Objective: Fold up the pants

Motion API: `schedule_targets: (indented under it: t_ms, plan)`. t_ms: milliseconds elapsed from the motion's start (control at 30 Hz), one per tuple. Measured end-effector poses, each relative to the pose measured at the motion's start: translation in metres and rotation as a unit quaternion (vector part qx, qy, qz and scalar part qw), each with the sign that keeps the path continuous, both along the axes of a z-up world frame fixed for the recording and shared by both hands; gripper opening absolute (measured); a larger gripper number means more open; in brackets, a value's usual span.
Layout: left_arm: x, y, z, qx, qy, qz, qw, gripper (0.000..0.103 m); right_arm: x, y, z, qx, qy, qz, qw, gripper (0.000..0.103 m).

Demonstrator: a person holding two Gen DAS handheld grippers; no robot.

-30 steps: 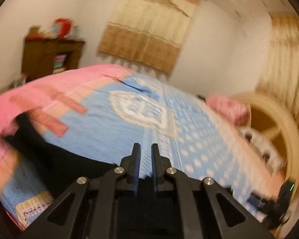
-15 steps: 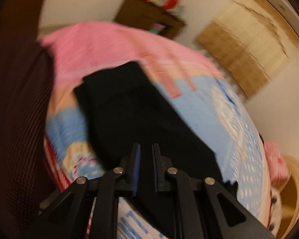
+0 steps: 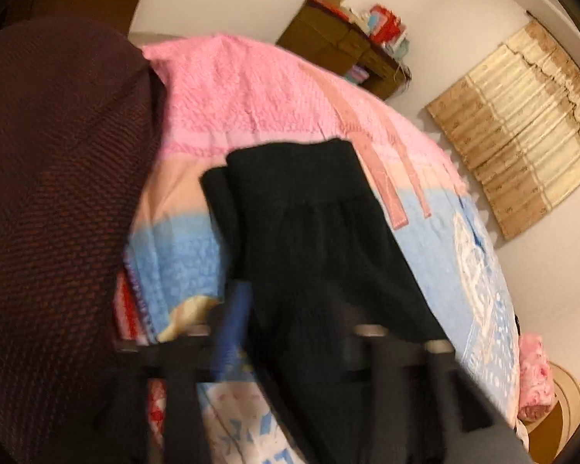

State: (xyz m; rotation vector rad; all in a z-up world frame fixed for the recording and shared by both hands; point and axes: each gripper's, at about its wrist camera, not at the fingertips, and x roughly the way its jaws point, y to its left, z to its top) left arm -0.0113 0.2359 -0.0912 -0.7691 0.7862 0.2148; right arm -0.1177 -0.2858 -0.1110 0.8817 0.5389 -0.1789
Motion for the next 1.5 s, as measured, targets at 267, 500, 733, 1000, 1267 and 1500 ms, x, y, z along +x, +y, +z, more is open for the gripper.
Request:
schedule_targets:
  t_ms: [267, 500, 733, 1000, 1267, 1500]
  plan:
    - [0.019, -0.004, -0.01, -0.015, 0.021, -0.012, 0.9996, 0.095, 0.005, 0.003, 0.001, 0.0, 0.003, 0.003, 1.0, 0.09]
    - [0.034, 0.001, -0.008, -0.04, -0.009, -0.024, 0.9989, 0.008, 0.007, 0.001, -0.002, 0.014, 0.006, 0.001, 1.0, 0.09]
    - [0.022, -0.001, 0.011, -0.044, -0.076, -0.078, 0.9931, 0.011, 0.006, -0.001, 0.0, 0.015, 0.0, -0.001, 1.0, 0.09]
    - [0.006, -0.062, 0.073, 0.053, -0.164, -0.199, 0.9646, 0.011, -0.012, -0.01, 0.001, 0.021, -0.011, -0.02, 1.0, 0.09]
    - [-0.086, -0.214, 0.113, 0.271, -0.284, -0.451, 0.8012, 0.011, -0.037, -0.022, 0.001, 0.017, -0.012, -0.051, 0.999, 0.09]
    - [-0.132, -0.314, 0.016, 0.458, -0.196, -0.563, 0.6589, 0.025, -0.054, -0.027, -0.007, 0.033, -0.007, -0.063, 0.997, 0.091]
